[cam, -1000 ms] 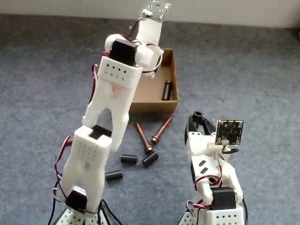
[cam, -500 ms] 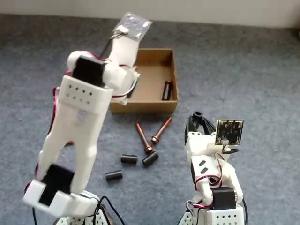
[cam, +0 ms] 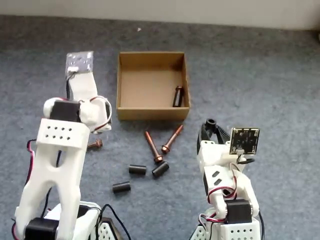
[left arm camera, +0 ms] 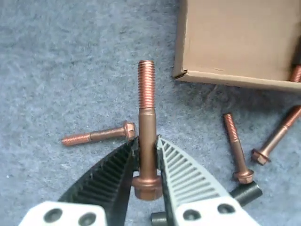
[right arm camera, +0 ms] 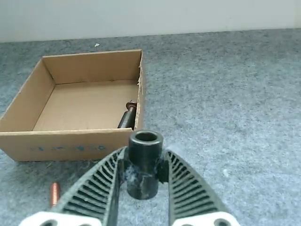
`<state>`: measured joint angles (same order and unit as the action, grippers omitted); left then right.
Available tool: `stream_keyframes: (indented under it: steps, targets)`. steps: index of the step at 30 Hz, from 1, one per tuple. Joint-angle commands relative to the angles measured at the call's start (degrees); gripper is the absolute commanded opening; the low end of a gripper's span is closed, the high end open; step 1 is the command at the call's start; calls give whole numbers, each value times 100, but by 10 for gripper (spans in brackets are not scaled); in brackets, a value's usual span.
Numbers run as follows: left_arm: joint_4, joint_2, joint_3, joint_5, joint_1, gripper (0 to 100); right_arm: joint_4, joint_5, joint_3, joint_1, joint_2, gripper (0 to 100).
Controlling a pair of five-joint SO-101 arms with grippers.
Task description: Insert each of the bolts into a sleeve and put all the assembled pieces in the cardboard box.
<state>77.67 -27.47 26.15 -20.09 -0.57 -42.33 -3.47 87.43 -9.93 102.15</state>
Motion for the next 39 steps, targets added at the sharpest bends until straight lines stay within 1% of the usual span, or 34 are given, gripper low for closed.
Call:
stream_keyframes:
  steps: [1,3,4,8,10,11,13,14,15,19,20,21,23,25,27,29,30,32,34,37,39]
  targets:
    - [-721,-242,418,-756,-92,6,-4,53,-84,40,84,5]
    - [-1354,-233,778,-958,-110,5,-4,53,-84,40,84,5]
    - [-1653,-242,1024,-1248,-101,5,-4,53,-84,40,84,5]
    - [-2796,-207,2018,-3182,-66,6,-4,53,-84,40,84,5]
    - [-3253,-198,2431,-3833,-40,6,-4,53,-84,40,84,5]
    - [-3437,-198,2571,-3956,31,7,-4,53,-84,40,84,5]
    - [-3701,-198,2765,-3965,180,12,-4,53,-84,40,84,5]
    - [-3771,-198,2826,-3965,259,31,-4,53,-84,40,84,5]
    - [-3763,-198,2844,-3982,338,65,-4,53,-84,40,84,5]
    - [-3763,-233,2853,-3991,514,287,-4,53,-84,40,92,5]
    - [-3763,-233,2853,-3974,523,320,-4,62,-84,40,92,5]
    - [-3763,-242,2853,-3965,523,329,-4,62,-84,40,92,5]
    - [-3754,-242,2826,-3851,497,303,-4,62,-84,40,92,5]
    - [-3754,-251,2818,-3481,488,239,-4,62,-84,40,92,5]
    - [-3754,-251,2782,-3007,479,146,-4,62,-84,40,92,5]
    - [-3684,-251,2651,-2365,435,36,-4,62,-84,40,92,5]
    - [-3560,-251,2519,-1969,365,0,-4,62,-84,40,92,5]
    - [-3156,-251,2185,-1055,198,36,-4,62,-84,40,92,5]
    - [-2716,-251,1771,-26,-92,40,-4,62,-84,40,92,5]
    - [-2391,-224,1376,1890,-400,37,110,53,-84,40,84,5]
    - [-2303,-242,1297,3253,-418,40,198,62,-66,40,48,5]
